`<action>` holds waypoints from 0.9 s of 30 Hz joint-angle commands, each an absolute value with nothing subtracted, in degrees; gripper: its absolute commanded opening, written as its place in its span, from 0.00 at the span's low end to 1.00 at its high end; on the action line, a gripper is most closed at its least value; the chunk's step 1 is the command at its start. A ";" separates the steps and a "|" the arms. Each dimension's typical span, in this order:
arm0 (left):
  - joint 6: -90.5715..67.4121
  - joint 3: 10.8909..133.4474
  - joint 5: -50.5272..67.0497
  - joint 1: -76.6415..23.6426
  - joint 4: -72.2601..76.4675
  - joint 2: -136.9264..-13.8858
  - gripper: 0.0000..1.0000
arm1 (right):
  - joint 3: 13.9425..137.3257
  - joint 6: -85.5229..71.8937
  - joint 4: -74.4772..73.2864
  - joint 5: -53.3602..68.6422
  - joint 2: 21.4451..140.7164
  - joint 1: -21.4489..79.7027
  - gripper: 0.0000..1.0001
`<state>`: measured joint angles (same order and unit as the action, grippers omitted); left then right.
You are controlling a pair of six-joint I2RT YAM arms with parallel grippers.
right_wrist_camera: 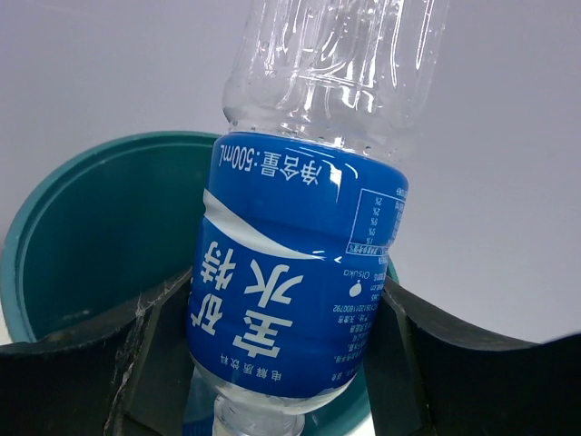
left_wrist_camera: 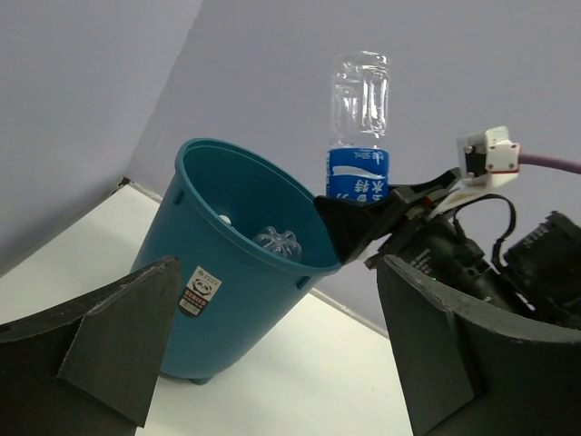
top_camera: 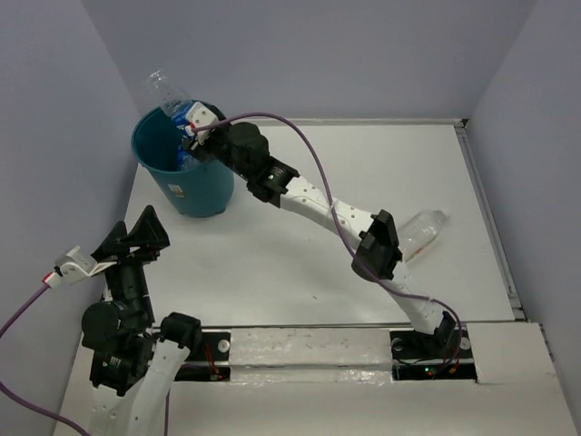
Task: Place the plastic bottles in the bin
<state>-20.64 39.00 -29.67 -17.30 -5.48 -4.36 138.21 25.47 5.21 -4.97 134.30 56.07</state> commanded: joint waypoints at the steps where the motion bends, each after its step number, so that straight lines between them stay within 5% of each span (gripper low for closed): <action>1: -20.39 38.76 -28.92 -17.93 -2.37 -5.10 0.99 | 145.37 23.47 15.00 -1.33 138.24 54.76 0.47; 8: -20.30 38.85 -28.39 -18.10 -2.11 -5.10 0.99 | 147.22 20.39 18.63 3.69 142.99 52.39 0.50; 12: -20.21 38.76 -28.04 -18.10 -1.93 -5.45 0.99 | 146.87 18.99 18.90 4.39 142.65 51.25 0.80; 15: -20.13 38.76 -27.86 -18.11 -1.76 -5.80 0.99 | 146.43 17.50 18.90 6.40 141.77 51.24 0.93; 27: -19.78 38.41 -26.29 -17.93 -1.14 -8.08 0.99 | 133.44 11.26 22.75 9.58 130.09 51.24 0.95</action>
<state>-20.62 38.96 -28.21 -17.67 -4.95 -5.50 139.13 15.33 15.16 7.99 140.14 50.74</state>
